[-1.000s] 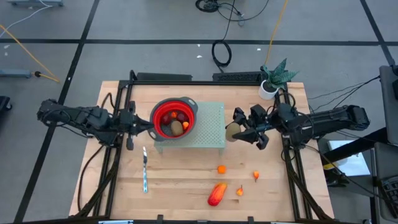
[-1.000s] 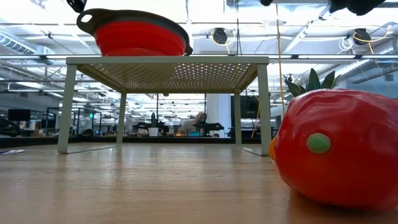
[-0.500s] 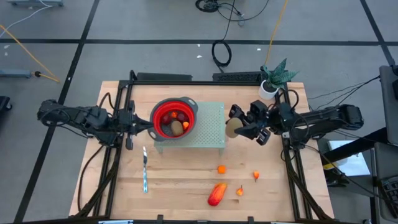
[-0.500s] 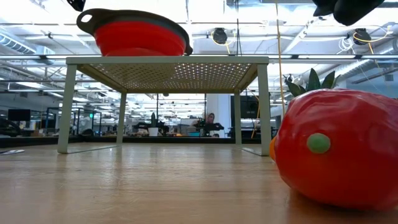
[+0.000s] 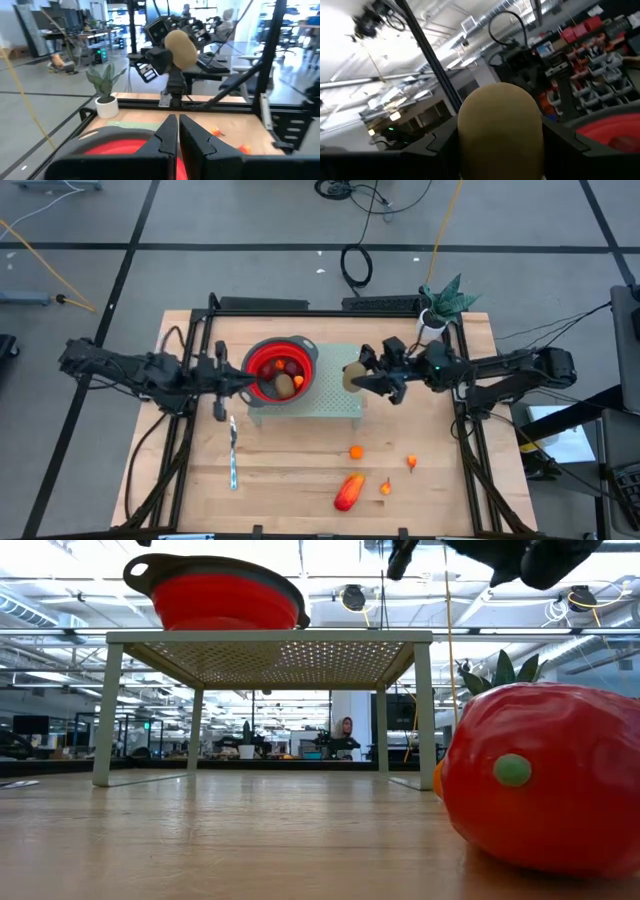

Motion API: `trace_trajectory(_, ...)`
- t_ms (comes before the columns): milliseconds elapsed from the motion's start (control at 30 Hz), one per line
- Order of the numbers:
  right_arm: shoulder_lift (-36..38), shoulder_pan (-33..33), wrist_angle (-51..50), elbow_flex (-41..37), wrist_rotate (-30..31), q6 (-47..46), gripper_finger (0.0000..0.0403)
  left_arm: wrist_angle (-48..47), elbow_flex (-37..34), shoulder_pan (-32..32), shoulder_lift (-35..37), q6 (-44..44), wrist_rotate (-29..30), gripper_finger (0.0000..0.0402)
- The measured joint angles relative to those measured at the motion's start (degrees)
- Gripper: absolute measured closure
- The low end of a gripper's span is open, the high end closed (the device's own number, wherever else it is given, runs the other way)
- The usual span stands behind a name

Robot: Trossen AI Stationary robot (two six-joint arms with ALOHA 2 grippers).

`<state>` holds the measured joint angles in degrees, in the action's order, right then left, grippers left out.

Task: Pick & Place Fruit
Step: Put the kiwi into the strainer bowl on the shelf

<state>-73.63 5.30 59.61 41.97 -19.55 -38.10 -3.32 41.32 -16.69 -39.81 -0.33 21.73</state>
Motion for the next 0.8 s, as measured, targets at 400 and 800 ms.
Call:
trace_trajectory(400,-6.1,-0.7,-21.0,12.3,-0.2,15.6,0.0204,12.6,0.0,2.1,-9.9,-3.8,3.8,0.0364)
trace_trajectory(800,-5.9,-1.0,-31.5,19.7,0.1,33.2,0.0204,24.4,0.6,5.1,-17.5,-6.3,2.0,0.0234)
